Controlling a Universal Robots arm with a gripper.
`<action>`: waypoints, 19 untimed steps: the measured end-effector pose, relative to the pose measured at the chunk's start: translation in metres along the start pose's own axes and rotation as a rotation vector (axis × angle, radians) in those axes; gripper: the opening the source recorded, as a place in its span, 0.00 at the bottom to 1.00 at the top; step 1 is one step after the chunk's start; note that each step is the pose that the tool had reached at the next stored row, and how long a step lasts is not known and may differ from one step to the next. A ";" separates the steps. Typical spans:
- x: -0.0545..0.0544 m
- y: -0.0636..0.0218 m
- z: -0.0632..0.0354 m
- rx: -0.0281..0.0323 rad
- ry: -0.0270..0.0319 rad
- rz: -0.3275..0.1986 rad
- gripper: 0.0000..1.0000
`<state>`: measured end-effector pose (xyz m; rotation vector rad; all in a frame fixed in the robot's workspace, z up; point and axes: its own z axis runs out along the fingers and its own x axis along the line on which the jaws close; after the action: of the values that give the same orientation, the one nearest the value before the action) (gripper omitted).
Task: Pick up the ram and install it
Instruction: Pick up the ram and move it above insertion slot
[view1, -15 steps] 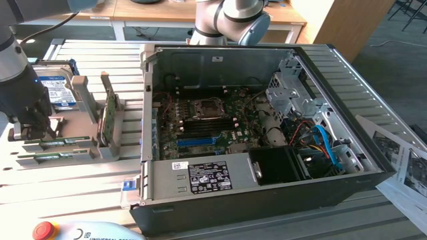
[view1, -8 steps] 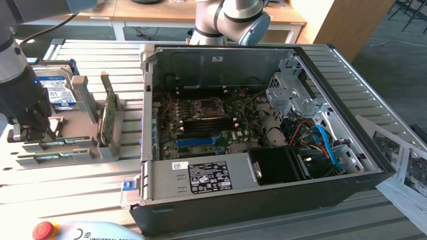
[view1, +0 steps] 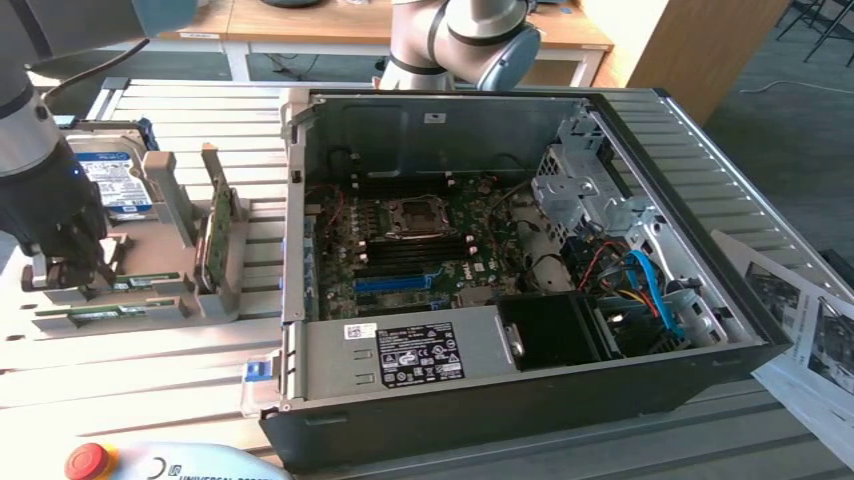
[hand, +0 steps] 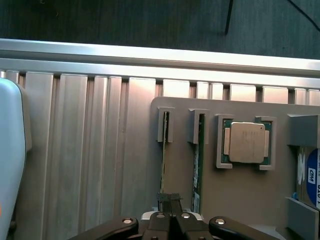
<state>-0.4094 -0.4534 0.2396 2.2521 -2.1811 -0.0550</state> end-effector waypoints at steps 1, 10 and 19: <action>0.000 0.0000 0.0013 0.0001 0.0000 0.000 0.11; 0.001 -0.0001 0.0069 0.0002 0.0001 0.000 0.11; 0.007 0.0001 0.0069 0.0003 0.0001 0.000 0.11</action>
<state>-0.4095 -0.4602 0.2326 2.2521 -2.1812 -0.0545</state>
